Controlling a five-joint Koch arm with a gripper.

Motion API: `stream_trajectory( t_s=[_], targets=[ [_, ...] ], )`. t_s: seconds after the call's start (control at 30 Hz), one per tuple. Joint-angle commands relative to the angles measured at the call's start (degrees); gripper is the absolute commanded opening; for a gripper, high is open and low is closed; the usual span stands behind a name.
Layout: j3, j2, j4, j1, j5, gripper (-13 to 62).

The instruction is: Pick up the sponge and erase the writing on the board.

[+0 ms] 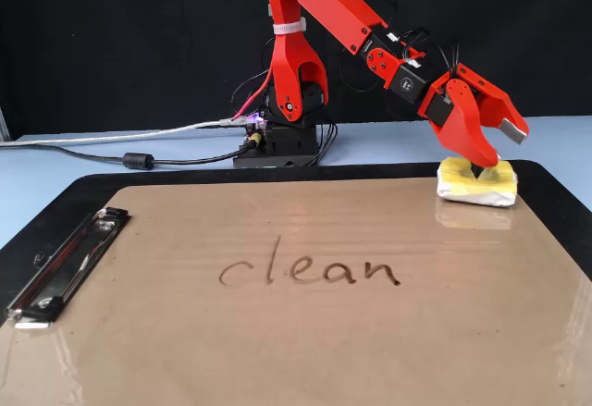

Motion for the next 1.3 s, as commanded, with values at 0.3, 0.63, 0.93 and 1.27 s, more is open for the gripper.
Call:
stream_trajectory(
  t_s=[0.3,0.63,0.93,1.27],
  targets=[
    [5.5,0.4,-2.0,-3.2,2.3,33.6],
    [8.9,-0.2,-3.2,-3.5,7.6,30.6],
    [8.8,-3.8,-12.0,-3.9,12.5,27.1],
    [13.0,-0.2,-12.0,-1.7,12.5,-7.8]
  ],
)
